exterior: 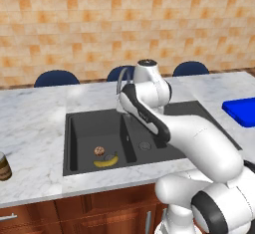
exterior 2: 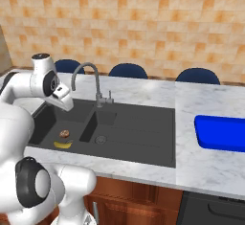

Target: Pick up all produce items and place them in the sink. Turn on the sink faucet to wash them. Then turn the sink off and put them in the tray.

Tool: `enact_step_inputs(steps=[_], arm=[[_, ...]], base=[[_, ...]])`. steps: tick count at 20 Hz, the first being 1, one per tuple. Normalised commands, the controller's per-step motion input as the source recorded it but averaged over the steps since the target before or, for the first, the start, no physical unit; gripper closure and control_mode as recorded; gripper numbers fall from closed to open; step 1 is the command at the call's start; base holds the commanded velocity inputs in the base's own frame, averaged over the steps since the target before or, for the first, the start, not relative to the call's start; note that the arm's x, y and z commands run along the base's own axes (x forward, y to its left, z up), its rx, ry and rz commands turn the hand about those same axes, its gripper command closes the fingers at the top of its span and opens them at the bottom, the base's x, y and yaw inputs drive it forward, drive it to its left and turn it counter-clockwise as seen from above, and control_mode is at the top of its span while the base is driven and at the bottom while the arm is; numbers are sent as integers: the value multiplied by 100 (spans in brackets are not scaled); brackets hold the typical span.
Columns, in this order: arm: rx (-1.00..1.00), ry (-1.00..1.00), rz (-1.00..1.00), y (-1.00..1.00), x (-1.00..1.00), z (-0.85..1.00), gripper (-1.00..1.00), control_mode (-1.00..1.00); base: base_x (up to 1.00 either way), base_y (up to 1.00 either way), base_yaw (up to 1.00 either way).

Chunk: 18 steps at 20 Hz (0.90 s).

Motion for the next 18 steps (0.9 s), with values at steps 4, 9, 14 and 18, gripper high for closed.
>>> enact_step_inputs(steps=[4, 9, 14, 18], arm=[[2, 1, 1, -59, 0, 0, -100, -100], [1, 0, 2, -58, 0, 0, -100, -100], [1, 0, 3, -48, 9, 0, -100, -100], [4, 0, 0, -20, 31, -11, -100, -100]], base=[[0, 0, 0], [0, 0, 0], [0, 0, 0], [0, 0, 0]])
